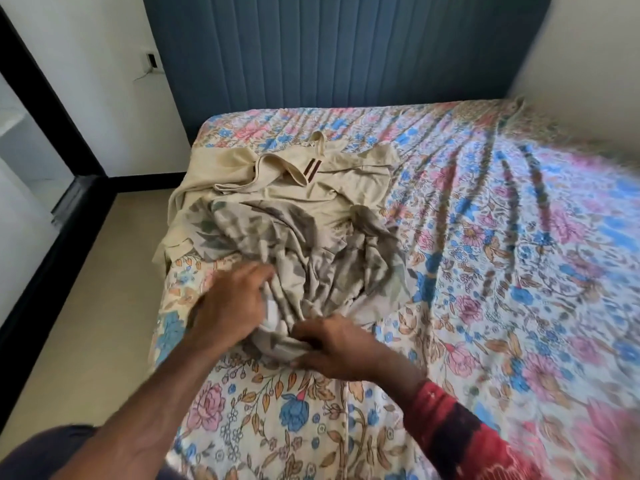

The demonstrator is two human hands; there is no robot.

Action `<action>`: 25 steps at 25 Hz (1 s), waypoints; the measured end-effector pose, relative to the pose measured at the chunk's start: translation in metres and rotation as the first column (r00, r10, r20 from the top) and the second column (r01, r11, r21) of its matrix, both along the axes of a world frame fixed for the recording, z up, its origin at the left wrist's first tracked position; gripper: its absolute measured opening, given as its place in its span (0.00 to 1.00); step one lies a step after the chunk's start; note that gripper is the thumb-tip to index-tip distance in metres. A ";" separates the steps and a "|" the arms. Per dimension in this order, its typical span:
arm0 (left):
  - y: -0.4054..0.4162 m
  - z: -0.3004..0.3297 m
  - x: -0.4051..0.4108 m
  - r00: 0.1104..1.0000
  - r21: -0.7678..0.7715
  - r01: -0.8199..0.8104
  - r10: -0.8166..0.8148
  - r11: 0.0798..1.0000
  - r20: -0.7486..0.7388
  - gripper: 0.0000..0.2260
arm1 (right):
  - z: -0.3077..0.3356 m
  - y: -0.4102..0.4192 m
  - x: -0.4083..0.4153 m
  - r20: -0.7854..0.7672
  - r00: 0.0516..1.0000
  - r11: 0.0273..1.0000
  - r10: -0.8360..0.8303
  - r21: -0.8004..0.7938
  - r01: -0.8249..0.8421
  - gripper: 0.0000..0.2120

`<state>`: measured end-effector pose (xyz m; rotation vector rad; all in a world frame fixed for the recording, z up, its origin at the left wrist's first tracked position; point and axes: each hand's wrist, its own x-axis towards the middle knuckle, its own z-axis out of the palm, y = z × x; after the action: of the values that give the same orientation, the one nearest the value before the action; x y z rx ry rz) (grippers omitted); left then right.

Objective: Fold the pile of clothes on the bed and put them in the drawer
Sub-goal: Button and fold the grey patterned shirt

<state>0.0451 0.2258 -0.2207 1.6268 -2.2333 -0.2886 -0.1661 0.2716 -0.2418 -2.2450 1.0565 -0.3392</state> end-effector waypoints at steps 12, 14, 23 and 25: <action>0.037 -0.025 -0.015 0.936 0.433 0.105 0.057 0.895 -0.347 0.13 | -0.021 -0.012 -0.056 -0.199 0.915 0.916 -0.351 -0.275 0.292 0.07; 0.047 -0.021 -0.020 0.966 0.489 0.135 -0.004 0.862 -0.259 0.37 | -0.013 -0.014 -0.051 -0.067 0.943 0.925 -0.325 -0.232 0.302 0.10; 0.052 -0.030 -0.024 0.600 0.460 0.215 0.255 0.862 -0.758 0.10 | -0.008 0.016 -0.046 0.127 0.923 0.913 -0.363 -0.150 0.379 0.28; 0.060 -0.030 -0.020 0.509 0.425 0.285 0.240 0.859 -0.827 0.18 | -0.004 0.023 -0.041 0.276 0.924 0.962 -0.263 0.010 0.271 0.23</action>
<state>0.0255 0.2854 -0.2511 1.1782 -1.3871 -1.4804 -0.2068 0.2948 -0.2455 -2.0030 1.2108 -0.7639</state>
